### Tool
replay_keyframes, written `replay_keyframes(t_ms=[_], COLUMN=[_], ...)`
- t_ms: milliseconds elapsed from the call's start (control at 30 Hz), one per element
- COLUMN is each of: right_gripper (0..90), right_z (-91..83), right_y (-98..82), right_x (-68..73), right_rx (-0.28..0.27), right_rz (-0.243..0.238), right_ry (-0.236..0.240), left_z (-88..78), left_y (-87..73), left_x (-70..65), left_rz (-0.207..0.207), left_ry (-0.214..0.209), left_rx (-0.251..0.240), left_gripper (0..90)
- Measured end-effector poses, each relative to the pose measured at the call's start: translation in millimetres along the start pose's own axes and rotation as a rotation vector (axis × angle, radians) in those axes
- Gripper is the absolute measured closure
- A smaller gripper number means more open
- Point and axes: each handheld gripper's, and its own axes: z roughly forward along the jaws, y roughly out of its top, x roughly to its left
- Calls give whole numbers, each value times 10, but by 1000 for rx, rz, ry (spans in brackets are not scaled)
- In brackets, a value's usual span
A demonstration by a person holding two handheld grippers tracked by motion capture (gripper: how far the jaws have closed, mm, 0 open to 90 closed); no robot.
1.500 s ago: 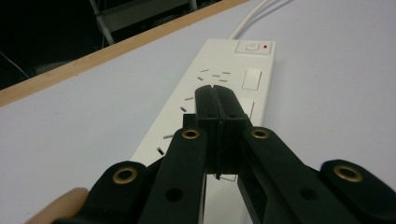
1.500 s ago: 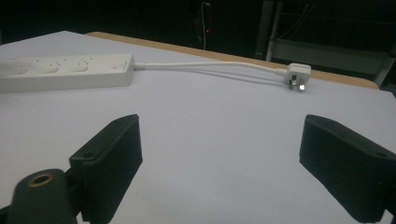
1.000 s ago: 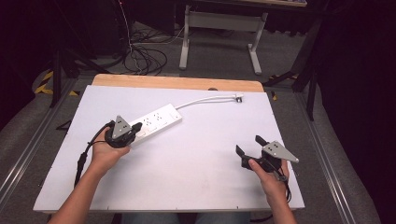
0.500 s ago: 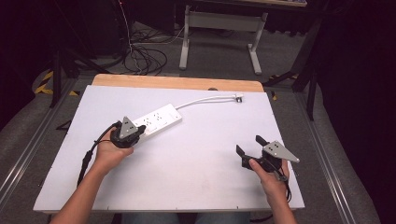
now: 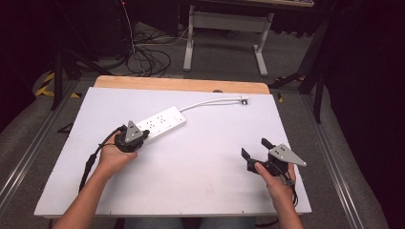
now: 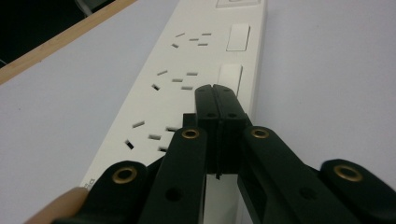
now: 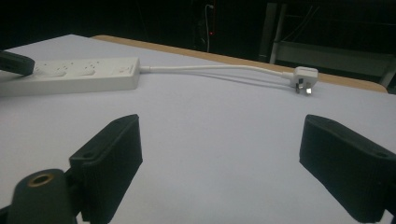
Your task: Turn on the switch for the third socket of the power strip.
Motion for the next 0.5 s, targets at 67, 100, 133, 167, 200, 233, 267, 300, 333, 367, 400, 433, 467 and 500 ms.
replay_keyframes(t_ms=[67, 100, 133, 167, 200, 233, 267, 300, 333, 367, 400, 433, 467, 500], right_gripper=[135, 135, 135, 135, 135, 135, 135, 135, 135, 135, 135, 135, 135, 135], right_z=[1, 2, 3, 5, 6, 7, 10, 13, 17, 20, 23, 25, 28, 29], right_y=[0, -1, -1, -1, -1, 1, 3, 5, 6, 7, 9, 12, 17, 26], right_x=[3, 4, 6, 6, 6, 6, 4, 2, 4, 5, 8, 12, 17, 25], right_rx=[1, 2, 2, 2, 2, 2, 0, -1, -1, -1, -1, -2, -5, -6], right_rz=[2, 1, 1, 2, 2, 4, 4, 2, 2, 1, 2, 2, 3, 4], right_ry=[0, 0, 0, 1, 1, 1, 2, 2, 3, 4, 5, 6, 8, 10], left_z=[0, 0, 0, -1, -2, -5, -6, -7, -8, -8, -9, -10, -7, 1], left_y=[-2, -3, -3, -4, -6, -7, -9, -12, -17, -22, -25, -26, -27, -30], left_x=[1, 0, 0, -2, -4, -1, -1, -1, 0, -1, 0, 2, -4, -18], left_rz=[1, 0, 1, 2, 0, 6, 6, 9, 14, 13, 15, 14, 13, 16], left_ry=[1, 2, 2, 3, 5, 8, 8, 10, 12, 16, 17, 22, 23, 24], left_rx=[0, -1, -1, -1, -1, 0, 0, -2, -2, -3, -3, -3, -3, 2], left_gripper=[900, 900, 900, 900, 900, 900, 900, 900, 900, 900, 900, 900, 900, 900])
